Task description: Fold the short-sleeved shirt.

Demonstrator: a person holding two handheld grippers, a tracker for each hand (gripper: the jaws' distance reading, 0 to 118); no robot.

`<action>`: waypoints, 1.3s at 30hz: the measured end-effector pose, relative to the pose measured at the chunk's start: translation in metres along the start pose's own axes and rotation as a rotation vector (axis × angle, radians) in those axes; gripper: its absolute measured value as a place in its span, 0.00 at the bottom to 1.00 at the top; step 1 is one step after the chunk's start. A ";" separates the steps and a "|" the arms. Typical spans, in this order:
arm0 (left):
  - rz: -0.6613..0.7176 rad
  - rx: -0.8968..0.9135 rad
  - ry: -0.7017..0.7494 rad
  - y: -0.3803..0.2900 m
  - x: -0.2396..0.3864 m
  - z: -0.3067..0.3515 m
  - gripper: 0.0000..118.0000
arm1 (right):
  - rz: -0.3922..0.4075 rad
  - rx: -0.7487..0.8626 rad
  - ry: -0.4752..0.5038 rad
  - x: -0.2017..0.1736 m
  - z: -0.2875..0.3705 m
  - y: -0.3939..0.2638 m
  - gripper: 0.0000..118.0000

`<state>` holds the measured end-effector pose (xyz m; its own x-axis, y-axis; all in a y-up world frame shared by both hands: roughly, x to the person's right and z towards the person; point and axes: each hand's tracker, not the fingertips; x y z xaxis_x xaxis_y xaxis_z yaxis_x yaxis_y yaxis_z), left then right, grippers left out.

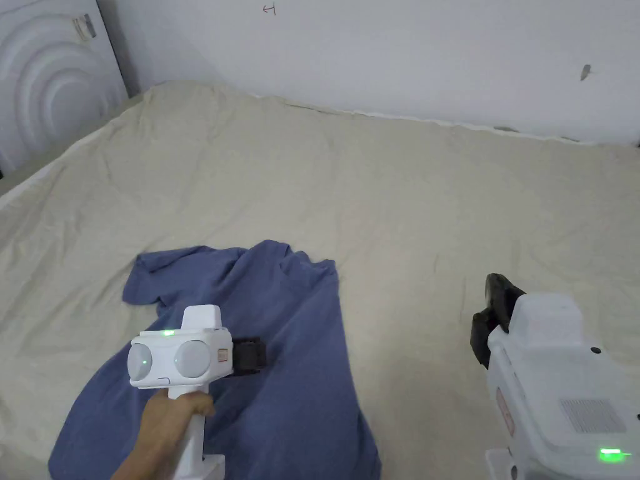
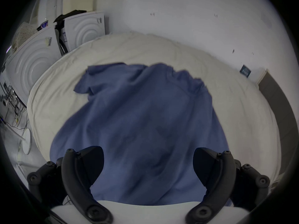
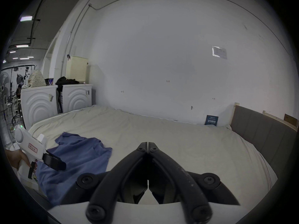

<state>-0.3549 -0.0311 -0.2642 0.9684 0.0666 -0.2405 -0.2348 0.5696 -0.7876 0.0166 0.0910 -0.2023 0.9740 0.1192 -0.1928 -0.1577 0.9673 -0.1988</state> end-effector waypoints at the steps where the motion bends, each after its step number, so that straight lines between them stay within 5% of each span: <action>1: -0.020 -0.017 0.006 -0.002 0.005 -0.009 0.94 | -0.002 -0.011 -0.009 0.004 0.000 -0.003 0.01; 2: -0.038 -0.028 0.008 -0.004 0.008 -0.015 0.88 | -0.003 -0.021 -0.017 0.008 -0.001 -0.005 0.01; 4: -0.071 -0.059 0.007 -0.011 0.016 -0.030 0.61 | -0.007 -0.040 -0.030 0.016 -0.003 -0.009 0.01; 7: -0.057 -0.016 0.041 -0.020 0.023 -0.026 0.52 | -0.004 -0.052 -0.043 0.026 -0.003 -0.011 0.01; 8: -0.059 -0.031 0.033 -0.020 0.024 -0.025 0.43 | -0.002 -0.052 -0.047 0.028 -0.002 -0.011 0.01; 10: -0.071 -0.005 0.001 -0.021 0.021 -0.022 0.07 | -0.004 -0.051 -0.053 0.034 0.000 -0.011 0.01; 19: 0.027 0.120 -0.124 0.007 0.017 0.058 0.06 | -0.040 -0.024 -0.068 0.059 0.018 -0.007 0.01; 31: -0.221 0.477 -0.350 0.094 0.141 0.210 0.06 | -0.085 0.044 -0.144 0.110 0.065 -0.002 0.01; 39: -0.374 0.542 -0.527 0.111 0.248 0.245 0.06 | -0.101 0.075 -0.243 0.149 0.095 -0.003 0.01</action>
<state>-0.1203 0.2496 -0.2718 0.9186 0.0923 0.3843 0.0521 0.9355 -0.3493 0.1780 0.1270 -0.1397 0.9960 0.0631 0.0626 -0.0544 0.9898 -0.1317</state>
